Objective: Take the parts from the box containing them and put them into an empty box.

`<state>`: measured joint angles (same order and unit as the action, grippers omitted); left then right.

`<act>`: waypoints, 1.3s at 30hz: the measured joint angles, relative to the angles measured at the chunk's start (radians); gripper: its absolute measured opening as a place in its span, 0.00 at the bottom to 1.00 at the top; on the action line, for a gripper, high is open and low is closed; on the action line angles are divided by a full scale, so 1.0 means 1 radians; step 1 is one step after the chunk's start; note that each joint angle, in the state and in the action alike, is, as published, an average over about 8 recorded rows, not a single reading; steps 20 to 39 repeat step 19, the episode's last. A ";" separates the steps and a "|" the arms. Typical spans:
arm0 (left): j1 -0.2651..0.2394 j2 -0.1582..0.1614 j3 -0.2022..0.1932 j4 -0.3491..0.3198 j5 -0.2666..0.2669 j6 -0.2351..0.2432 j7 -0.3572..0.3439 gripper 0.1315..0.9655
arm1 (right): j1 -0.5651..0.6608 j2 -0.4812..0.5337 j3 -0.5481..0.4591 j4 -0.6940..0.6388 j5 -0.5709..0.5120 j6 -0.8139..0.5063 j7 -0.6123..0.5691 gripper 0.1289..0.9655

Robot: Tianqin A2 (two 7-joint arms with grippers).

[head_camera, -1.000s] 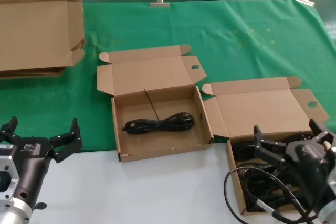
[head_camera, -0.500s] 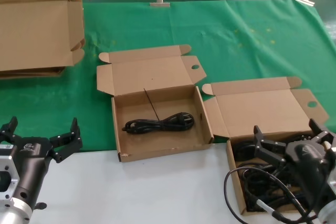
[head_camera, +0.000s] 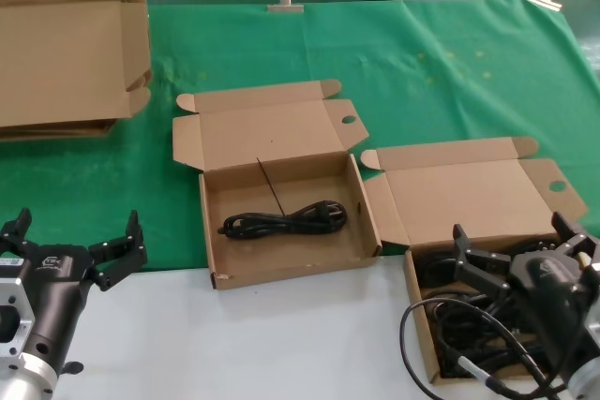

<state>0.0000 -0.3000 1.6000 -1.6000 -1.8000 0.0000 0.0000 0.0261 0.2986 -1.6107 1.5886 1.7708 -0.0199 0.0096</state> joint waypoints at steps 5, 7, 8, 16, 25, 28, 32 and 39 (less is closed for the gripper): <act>0.000 0.000 0.000 0.000 0.000 0.000 0.000 1.00 | 0.000 0.000 0.000 0.000 0.000 0.000 0.000 1.00; 0.000 0.000 0.000 0.000 0.000 0.000 0.000 1.00 | 0.000 0.000 0.000 0.000 0.000 0.000 0.000 1.00; 0.000 0.000 0.000 0.000 0.000 0.000 0.000 1.00 | 0.000 0.000 0.000 0.000 0.000 0.000 0.000 1.00; 0.000 0.000 0.000 0.000 0.000 0.000 0.000 1.00 | 0.000 0.000 0.000 0.000 0.000 0.000 0.000 1.00; 0.000 0.000 0.000 0.000 0.000 0.000 0.000 1.00 | 0.000 0.000 0.000 0.000 0.000 0.000 0.000 1.00; 0.000 0.000 0.000 0.000 0.000 0.000 0.000 1.00 | 0.000 0.000 0.000 0.000 0.000 0.000 0.000 1.00; 0.000 0.000 0.000 0.000 0.000 0.000 0.000 1.00 | 0.000 0.000 0.000 0.000 0.000 0.000 0.000 1.00; 0.000 0.000 0.000 0.000 0.000 0.000 0.000 1.00 | 0.000 0.000 0.000 0.000 0.000 0.000 0.000 1.00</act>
